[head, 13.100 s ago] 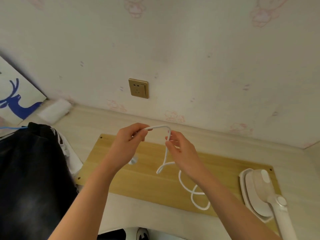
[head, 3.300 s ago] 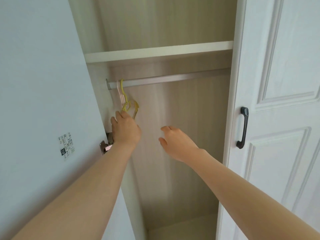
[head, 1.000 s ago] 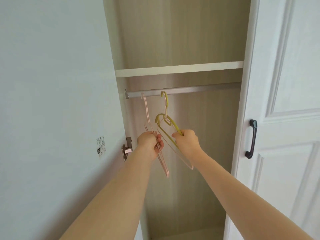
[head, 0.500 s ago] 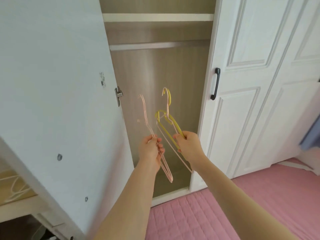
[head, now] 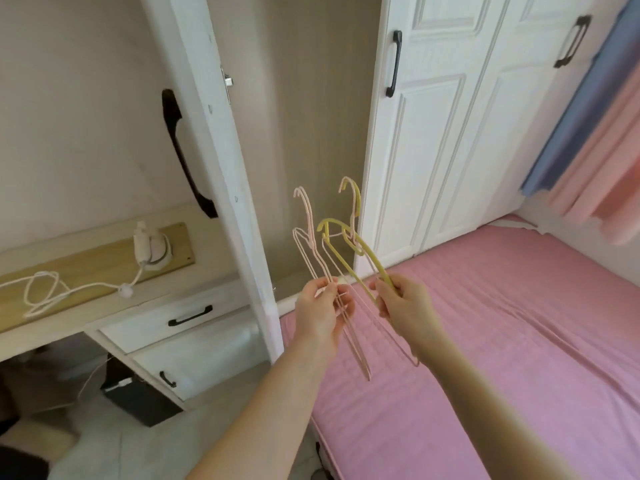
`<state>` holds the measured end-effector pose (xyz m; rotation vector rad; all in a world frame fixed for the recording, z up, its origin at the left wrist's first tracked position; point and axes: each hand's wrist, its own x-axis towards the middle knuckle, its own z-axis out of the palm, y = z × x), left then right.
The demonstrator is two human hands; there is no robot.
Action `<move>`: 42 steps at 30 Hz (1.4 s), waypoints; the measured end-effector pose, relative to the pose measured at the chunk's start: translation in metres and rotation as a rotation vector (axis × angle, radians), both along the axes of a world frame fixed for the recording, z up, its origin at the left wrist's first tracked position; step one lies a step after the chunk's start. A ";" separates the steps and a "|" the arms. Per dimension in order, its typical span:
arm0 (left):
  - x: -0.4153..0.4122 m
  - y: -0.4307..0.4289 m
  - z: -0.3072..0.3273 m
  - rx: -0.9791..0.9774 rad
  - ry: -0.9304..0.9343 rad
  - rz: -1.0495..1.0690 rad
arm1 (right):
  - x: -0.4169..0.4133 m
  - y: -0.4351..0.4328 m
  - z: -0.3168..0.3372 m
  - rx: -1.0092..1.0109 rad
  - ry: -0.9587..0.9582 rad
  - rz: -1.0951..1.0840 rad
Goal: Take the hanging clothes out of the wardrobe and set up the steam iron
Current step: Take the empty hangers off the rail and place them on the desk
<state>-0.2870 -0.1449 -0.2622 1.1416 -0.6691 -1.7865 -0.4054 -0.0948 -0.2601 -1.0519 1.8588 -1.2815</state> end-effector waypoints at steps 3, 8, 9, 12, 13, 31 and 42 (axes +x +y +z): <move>0.018 0.038 -0.011 0.018 0.017 -0.054 | 0.019 0.045 -0.015 0.017 0.008 -0.047; 0.050 0.099 -0.027 0.023 -0.004 -0.150 | 0.051 0.113 -0.026 0.059 0.019 -0.100; 0.056 0.111 -0.030 0.027 -0.015 -0.168 | 0.056 0.125 -0.028 0.070 0.020 -0.101; 0.075 0.144 -0.041 0.041 -0.034 -0.210 | 0.070 0.159 -0.034 0.112 0.016 -0.095; 0.080 0.155 -0.045 0.045 -0.034 -0.214 | 0.073 0.169 -0.037 0.123 0.019 -0.091; 0.116 0.312 -0.085 0.161 -0.122 0.038 | 0.096 0.289 -0.079 0.259 0.020 0.164; 0.140 0.346 -0.084 0.154 -0.322 0.167 | 0.142 0.310 -0.079 0.249 0.028 0.432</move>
